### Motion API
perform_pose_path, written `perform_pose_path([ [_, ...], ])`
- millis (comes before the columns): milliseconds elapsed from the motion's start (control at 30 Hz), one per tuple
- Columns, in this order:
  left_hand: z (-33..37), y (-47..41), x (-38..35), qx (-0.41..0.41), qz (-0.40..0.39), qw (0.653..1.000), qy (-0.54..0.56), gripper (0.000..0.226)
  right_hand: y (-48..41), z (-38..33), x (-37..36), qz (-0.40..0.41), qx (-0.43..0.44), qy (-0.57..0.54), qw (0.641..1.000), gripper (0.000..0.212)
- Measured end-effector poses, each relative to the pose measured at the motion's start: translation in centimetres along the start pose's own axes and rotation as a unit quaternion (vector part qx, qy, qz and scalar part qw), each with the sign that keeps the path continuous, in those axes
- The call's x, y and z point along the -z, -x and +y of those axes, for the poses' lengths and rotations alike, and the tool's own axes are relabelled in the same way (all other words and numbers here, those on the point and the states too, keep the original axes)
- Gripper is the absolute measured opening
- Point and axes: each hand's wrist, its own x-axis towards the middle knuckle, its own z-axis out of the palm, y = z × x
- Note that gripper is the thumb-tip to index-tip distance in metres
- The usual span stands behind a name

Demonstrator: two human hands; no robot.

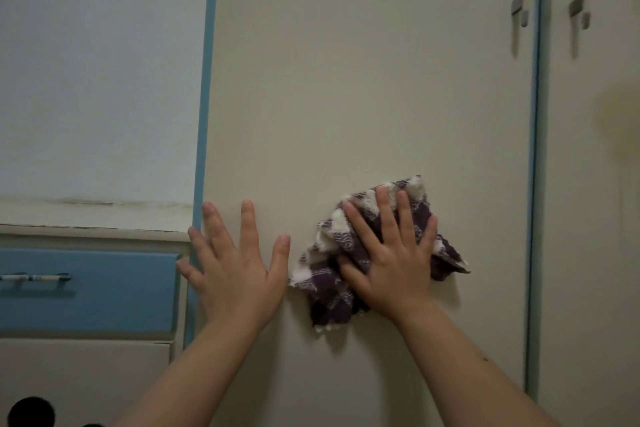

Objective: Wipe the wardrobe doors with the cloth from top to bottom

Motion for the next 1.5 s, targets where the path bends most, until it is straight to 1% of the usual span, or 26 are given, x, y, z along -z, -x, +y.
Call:
perform_pose_path([
  [133,0.2,-0.1,-0.4,0.004,0.019,1.0,-0.003,0.09,1.2,3.7,0.4,-0.009,-0.053,-0.005,0.999,0.074],
  [267,0.7,-0.2,-0.7,0.011,0.027,0.999,-0.014,0.088,2.4,7.2,0.9,-0.028,-0.104,-0.011,0.994,0.074],
  [467,1.0,0.0,-0.5,0.01,0.048,0.999,-0.006,0.089,5.7,10.2,1.2,-0.039,-0.217,-0.029,0.975,0.073],
  [733,0.3,-0.2,-0.2,-0.011,0.049,0.999,-0.004,0.086,11.3,9.5,0.7,-0.042,-0.23,-0.041,0.971,0.069],
  [867,-1.1,0.0,0.2,-0.04,0.06,0.996,0.058,0.081,11.9,7.5,0.5,-0.054,-0.245,-0.052,0.967,0.071],
  [933,-2.0,0.4,0.1,-0.051,0.07,0.992,0.093,0.08,11.7,5.7,0.1,-0.055,-0.232,-0.051,0.97,0.073],
  [1000,-2.6,1.1,-0.2,-0.053,0.068,0.99,0.115,0.082,11.1,3.5,-0.2,-0.056,-0.2,-0.048,0.977,0.079],
  [1100,-3.4,2.4,-0.6,-0.05,0.056,0.987,0.14,0.08,10.3,-0.3,-0.8,-0.065,-0.147,-0.034,0.986,0.086],
  [1200,-4.1,3.3,-0.7,-0.065,0.06,0.985,0.148,0.078,9.5,-3.9,-1.2,-0.065,-0.12,-0.032,0.99,0.087],
  [1333,-5.2,4.5,-1.1,-0.093,0.055,0.986,0.127,0.077,8.5,-8.2,-1.8,-0.047,-0.063,-0.034,0.996,0.085],
  [1500,-6.9,5.3,-1.5,-0.108,0.039,0.991,0.073,0.076,7.4,-12.7,-2.2,-0.046,-0.028,-0.057,0.997,0.068],
])
